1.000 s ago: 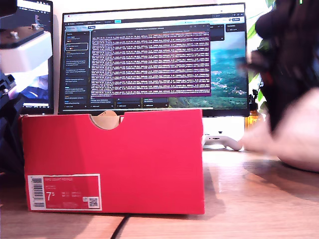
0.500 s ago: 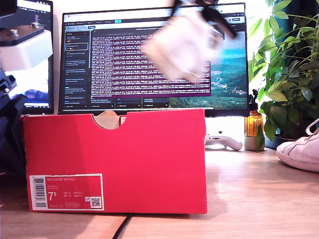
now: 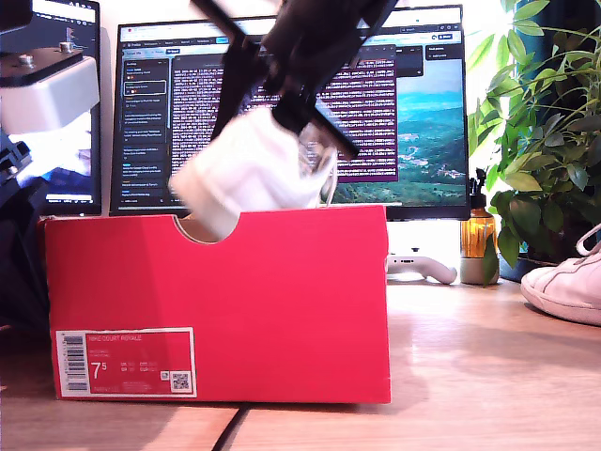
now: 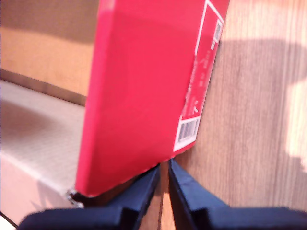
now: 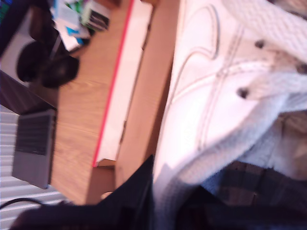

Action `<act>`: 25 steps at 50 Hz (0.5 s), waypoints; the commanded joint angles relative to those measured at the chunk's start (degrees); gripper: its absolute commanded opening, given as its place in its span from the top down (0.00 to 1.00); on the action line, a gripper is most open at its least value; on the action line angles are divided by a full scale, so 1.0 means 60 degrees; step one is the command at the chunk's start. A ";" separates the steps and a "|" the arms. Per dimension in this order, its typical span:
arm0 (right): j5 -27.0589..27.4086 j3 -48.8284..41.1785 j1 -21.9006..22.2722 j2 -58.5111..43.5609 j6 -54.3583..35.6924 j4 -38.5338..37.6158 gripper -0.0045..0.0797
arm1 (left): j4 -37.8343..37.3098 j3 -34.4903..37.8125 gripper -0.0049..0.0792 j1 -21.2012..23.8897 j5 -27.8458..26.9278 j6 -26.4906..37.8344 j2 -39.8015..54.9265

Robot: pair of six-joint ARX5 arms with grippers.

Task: Pack the white shoes by picking the first shoe and placing it inside the red shoebox, left side, then picking and rotating the second shoe and placing it in the shoebox

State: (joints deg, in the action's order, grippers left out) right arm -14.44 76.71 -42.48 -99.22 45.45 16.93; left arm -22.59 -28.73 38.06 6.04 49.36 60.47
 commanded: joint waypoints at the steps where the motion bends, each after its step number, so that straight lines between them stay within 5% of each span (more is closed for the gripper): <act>1: 0.0004 0.0109 -0.0146 -0.0113 -0.0036 -0.0393 0.96 | 0.0058 -0.0073 0.89 -0.0004 -0.0080 -0.0080 0.0047; 25: 0.0120 0.0109 -0.0419 -0.1370 0.0193 -0.0637 0.96 | 0.0055 -0.0073 0.89 -0.0004 -0.0076 -0.0080 0.0047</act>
State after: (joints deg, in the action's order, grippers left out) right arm -14.37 76.71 -44.42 -108.29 46.72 15.03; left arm -22.59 -28.73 38.06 6.04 49.36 60.47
